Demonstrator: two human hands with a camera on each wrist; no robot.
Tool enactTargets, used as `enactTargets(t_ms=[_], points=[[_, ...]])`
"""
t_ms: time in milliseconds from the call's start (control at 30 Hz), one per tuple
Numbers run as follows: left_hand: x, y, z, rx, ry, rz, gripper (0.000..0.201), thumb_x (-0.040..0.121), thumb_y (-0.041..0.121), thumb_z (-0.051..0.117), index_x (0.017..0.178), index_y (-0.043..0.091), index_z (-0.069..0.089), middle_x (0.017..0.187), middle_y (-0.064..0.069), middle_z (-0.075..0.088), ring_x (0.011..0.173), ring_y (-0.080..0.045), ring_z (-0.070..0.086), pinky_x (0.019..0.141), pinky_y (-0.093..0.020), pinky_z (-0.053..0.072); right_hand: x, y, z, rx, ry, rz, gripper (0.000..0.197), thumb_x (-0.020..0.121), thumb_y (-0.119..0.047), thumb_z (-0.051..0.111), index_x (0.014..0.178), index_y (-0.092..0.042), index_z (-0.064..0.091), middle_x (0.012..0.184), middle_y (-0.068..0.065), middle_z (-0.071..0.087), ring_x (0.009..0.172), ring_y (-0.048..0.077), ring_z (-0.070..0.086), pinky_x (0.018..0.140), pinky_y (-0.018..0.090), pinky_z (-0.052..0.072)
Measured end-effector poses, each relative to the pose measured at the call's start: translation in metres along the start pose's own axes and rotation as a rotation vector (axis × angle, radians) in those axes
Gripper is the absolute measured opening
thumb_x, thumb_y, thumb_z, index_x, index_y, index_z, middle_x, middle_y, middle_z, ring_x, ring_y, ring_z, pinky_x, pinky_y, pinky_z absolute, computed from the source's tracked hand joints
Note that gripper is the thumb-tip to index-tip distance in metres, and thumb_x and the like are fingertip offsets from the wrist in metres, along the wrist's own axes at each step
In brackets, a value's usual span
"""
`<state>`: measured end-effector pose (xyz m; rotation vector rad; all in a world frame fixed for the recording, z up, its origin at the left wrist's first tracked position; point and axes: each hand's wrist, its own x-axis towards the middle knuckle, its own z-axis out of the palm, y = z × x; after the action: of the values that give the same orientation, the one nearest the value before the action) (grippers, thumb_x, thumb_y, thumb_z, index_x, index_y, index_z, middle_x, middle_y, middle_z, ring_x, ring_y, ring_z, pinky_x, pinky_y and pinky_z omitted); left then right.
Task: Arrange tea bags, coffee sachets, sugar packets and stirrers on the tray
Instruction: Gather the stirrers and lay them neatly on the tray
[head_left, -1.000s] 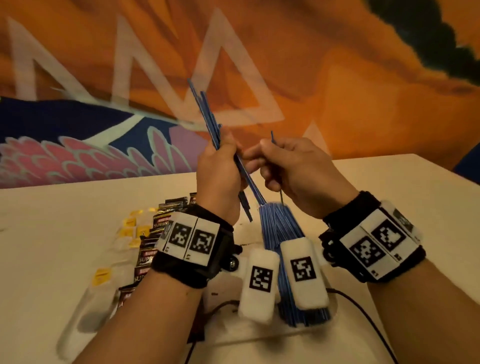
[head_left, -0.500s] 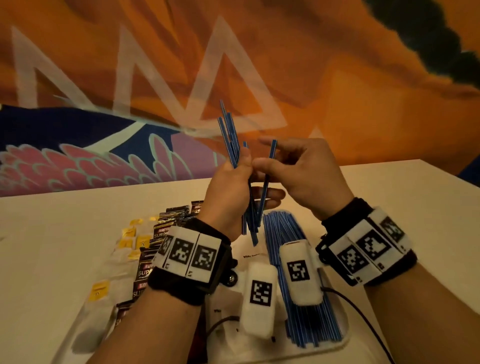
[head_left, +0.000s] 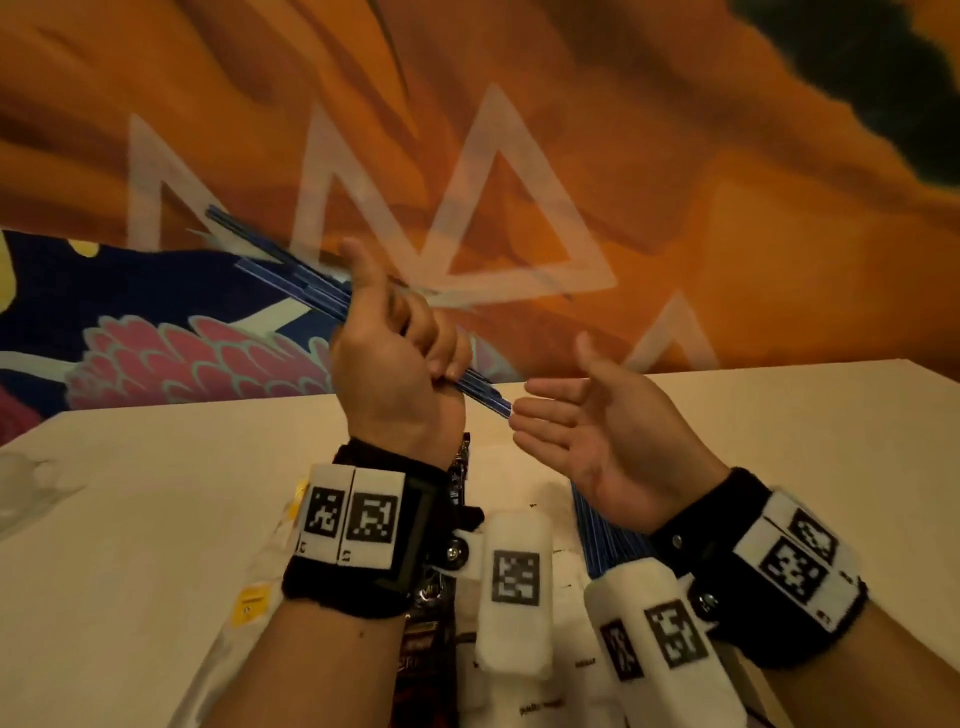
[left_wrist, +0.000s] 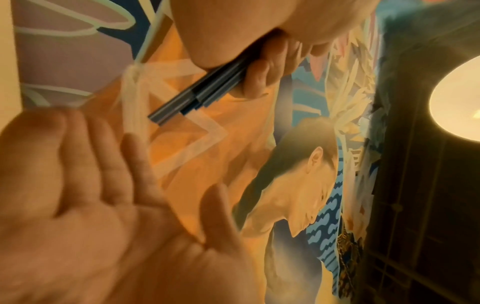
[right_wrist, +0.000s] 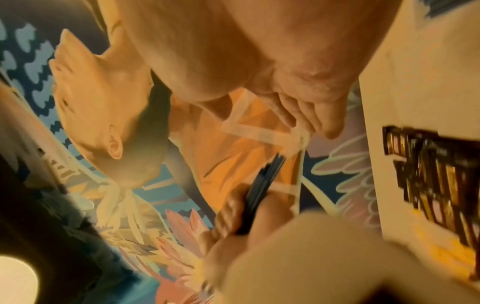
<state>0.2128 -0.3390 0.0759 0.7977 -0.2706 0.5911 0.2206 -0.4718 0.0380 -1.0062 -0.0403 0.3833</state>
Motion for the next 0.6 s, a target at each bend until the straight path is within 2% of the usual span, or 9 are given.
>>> enactTargets(t_ms=[133, 233, 300, 333, 367, 433, 467, 533, 600], points=[[-0.004, -0.021, -0.002, 0.018, 0.046, -0.123, 0.060, 0.096, 0.042, 0.049, 0.045, 0.017, 0.029, 0.044, 0.002, 0.025, 0.036, -0.012, 0.028, 0.040, -0.023, 0.029, -0.009, 0.002, 0.017, 0.108, -0.153, 0.051, 0.068, 0.094, -0.053, 0.045, 0.129, 0.005, 0.049, 0.130, 0.026, 0.057, 0.118, 0.030, 0.059, 0.104, 0.042, 0.044], [-0.009, -0.035, -0.004, 0.073, 0.042, -0.169, 0.060, 0.095, 0.039, 0.052, 0.045, 0.014, 0.030, 0.042, -0.002, 0.026, 0.037, -0.016, 0.032, 0.043, -0.025, 0.033, -0.011, 0.001, 0.018, 0.101, -0.168, 0.029, 0.067, 0.095, -0.052, 0.044, 0.127, 0.007, 0.051, 0.126, 0.024, 0.061, 0.116, 0.031, 0.061, 0.105, 0.042, 0.044], [-0.012, -0.042, -0.005, 0.125, 0.037, -0.175, 0.060, 0.095, 0.037, 0.053, 0.043, 0.015, 0.032, 0.040, -0.002, 0.028, 0.037, -0.016, 0.032, 0.044, -0.027, 0.032, -0.011, 0.002, 0.016, 0.097, -0.160, 0.006, 0.064, 0.095, -0.052, 0.046, 0.116, 0.008, 0.054, 0.110, 0.019, 0.066, 0.108, 0.027, 0.062, 0.103, 0.038, 0.045], [-0.014, -0.044, -0.004, 0.173, 0.027, -0.167, 0.059, 0.095, 0.035, 0.053, 0.043, 0.015, 0.032, 0.040, -0.001, 0.027, 0.037, -0.017, 0.032, 0.045, -0.028, 0.030, -0.012, 0.004, 0.016, 0.078, -0.172, -0.006, 0.057, 0.094, -0.052, 0.046, 0.108, 0.003, 0.055, 0.098, 0.016, 0.062, 0.100, 0.026, 0.060, 0.100, 0.035, 0.046], [-0.015, -0.045, -0.004, 0.221, 0.010, -0.155, 0.058, 0.095, 0.033, 0.053, 0.044, 0.015, 0.032, 0.039, -0.001, 0.027, 0.036, -0.016, 0.030, 0.044, -0.028, 0.028, -0.012, 0.005, 0.016, 0.049, -0.185, -0.017, 0.052, 0.094, -0.052, 0.046, 0.106, -0.003, 0.055, 0.093, 0.015, 0.057, 0.096, 0.025, 0.057, 0.096, 0.034, 0.045], [-0.016, -0.047, -0.005, 0.295, -0.026, -0.151, 0.055, 0.096, 0.027, 0.053, 0.047, 0.018, 0.031, 0.039, 0.002, 0.023, 0.034, -0.014, 0.022, 0.040, -0.024, 0.020, -0.014, 0.005, 0.015, -0.102, -0.172, -0.065, 0.052, 0.093, -0.052, 0.048, 0.113, -0.005, 0.058, 0.103, 0.007, 0.062, 0.101, 0.020, 0.059, 0.096, 0.034, 0.043], [-0.015, -0.047, -0.007, 0.333, -0.033, -0.171, 0.053, 0.095, 0.026, 0.054, 0.048, 0.020, 0.032, 0.040, 0.004, 0.023, 0.034, -0.012, 0.019, 0.039, -0.021, 0.017, -0.015, 0.002, 0.013, -0.252, -0.123, -0.150, 0.047, 0.090, -0.052, 0.049, 0.115, -0.014, 0.060, 0.113, 0.000, 0.065, 0.107, 0.015, 0.060, 0.097, 0.033, 0.044], [-0.009, -0.046, -0.015, 0.552, -0.085, -0.164, 0.052, 0.093, 0.027, 0.058, 0.048, 0.023, 0.033, 0.042, 0.005, 0.025, 0.035, -0.012, 0.019, 0.041, -0.022, 0.017, -0.020, -0.012, 0.007, -0.654, 0.031, -0.460, 0.034, 0.085, -0.058, 0.050, 0.111, -0.037, 0.057, 0.123, -0.014, 0.060, 0.107, 0.000, 0.057, 0.094, 0.025, 0.045], [-0.004, -0.043, -0.025, 0.980, -0.230, -0.041, 0.052, 0.092, 0.027, 0.060, 0.048, 0.022, 0.032, 0.044, 0.005, 0.026, 0.040, -0.013, 0.021, 0.045, -0.027, 0.018, -0.026, -0.027, 0.000, -0.925, 0.151, -0.782, 0.035, 0.088, -0.059, 0.048, 0.116, -0.039, 0.053, 0.117, -0.021, 0.058, 0.103, -0.010, 0.054, 0.081, 0.007, 0.044]])
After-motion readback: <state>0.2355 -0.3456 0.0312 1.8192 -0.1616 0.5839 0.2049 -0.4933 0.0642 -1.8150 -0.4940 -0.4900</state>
